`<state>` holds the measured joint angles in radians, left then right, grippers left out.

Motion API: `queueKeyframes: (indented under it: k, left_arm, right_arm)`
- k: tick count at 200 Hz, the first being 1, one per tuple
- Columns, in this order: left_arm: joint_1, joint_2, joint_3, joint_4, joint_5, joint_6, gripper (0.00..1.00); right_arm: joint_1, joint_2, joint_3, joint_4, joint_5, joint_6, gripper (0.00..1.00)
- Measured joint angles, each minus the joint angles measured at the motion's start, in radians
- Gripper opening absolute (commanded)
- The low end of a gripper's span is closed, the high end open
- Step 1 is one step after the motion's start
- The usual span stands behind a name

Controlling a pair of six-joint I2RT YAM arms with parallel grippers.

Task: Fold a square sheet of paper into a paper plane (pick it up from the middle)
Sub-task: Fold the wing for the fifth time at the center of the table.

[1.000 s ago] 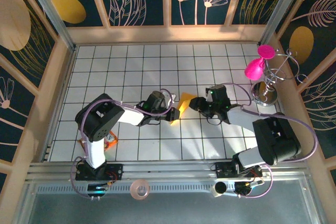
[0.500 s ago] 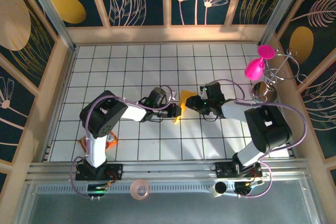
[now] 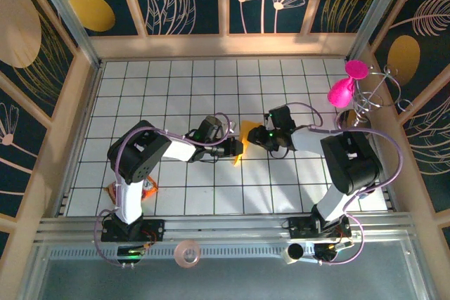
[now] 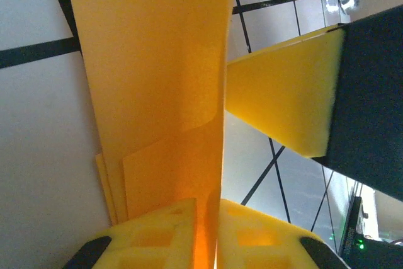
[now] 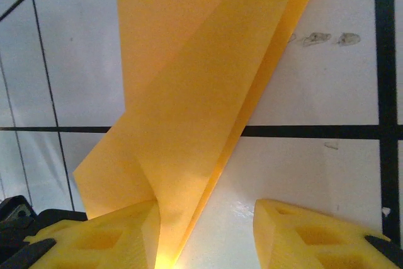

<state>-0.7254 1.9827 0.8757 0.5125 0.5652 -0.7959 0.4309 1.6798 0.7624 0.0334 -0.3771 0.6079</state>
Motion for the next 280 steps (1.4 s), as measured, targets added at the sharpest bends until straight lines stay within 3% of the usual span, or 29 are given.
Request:
queueKeyframes:
  k: [49, 143, 280]
  left_arm:
    - [0.000, -0.067, -0.040, -0.028, -0.040, -0.003, 0.28]
    - [-0.004, -0.218, -0.112, -0.081, -0.201, 0.019, 0.36]
    - [-0.154, -0.222, -0.064, -0.135, -0.571, 0.328, 0.49]
  right_arm:
    - [0.031, 0.031, 0.072, -0.111, 0.073, 0.009, 0.44]
    - [0.034, 0.028, 0.080, -0.120, 0.074, 0.038, 0.45]
    - [0.058, 0.027, 0.073, -0.006, 0.027, 0.037, 0.45]
